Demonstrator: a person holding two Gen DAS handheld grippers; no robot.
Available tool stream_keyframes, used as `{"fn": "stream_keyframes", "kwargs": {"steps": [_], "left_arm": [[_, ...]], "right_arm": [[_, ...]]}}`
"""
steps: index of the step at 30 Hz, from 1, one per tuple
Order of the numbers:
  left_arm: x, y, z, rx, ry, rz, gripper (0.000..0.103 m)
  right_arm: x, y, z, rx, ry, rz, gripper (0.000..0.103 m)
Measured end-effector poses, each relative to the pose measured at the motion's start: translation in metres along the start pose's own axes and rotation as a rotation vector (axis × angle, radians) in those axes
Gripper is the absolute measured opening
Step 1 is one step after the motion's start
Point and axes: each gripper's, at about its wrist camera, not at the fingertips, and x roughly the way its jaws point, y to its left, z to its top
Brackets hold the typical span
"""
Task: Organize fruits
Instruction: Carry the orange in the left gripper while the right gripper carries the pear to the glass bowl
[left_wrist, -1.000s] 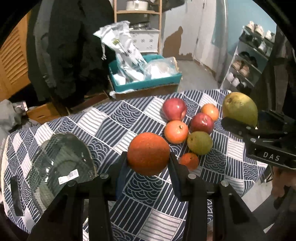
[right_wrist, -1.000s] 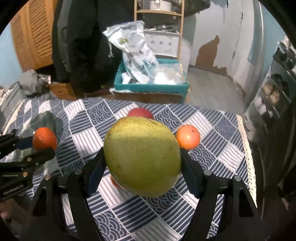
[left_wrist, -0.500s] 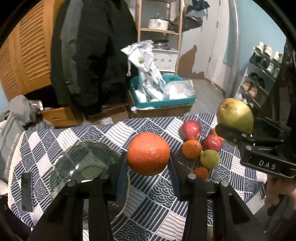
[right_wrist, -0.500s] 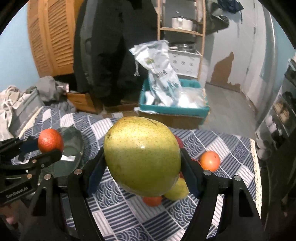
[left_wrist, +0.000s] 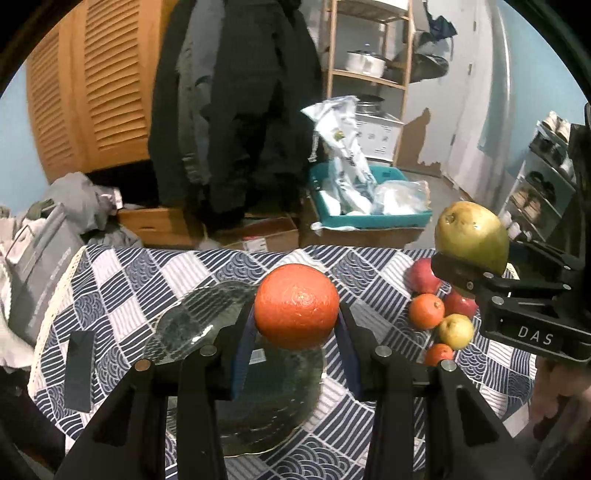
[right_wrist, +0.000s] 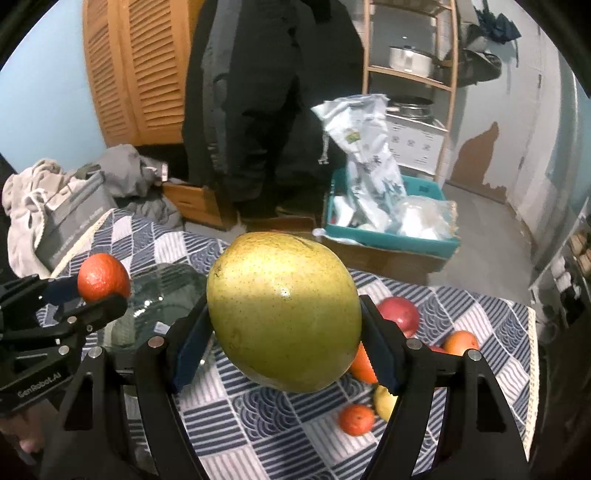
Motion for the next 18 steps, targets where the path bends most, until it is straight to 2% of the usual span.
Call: {"fn": "stream_keyframes", "kwargs": {"steps": [10,18], "left_arm": [[0.006,0.039,-0.006,-0.053,0.019,0.059,0.043],[0.025,0.070,-0.020,-0.093,0.075,0.113,0.043]], "right_arm": [[0.030,0.041,0.012,-0.039,0.036,0.053,0.075],[0.070,0.072,0.012,-0.076,0.109,0.096,0.075]]}}
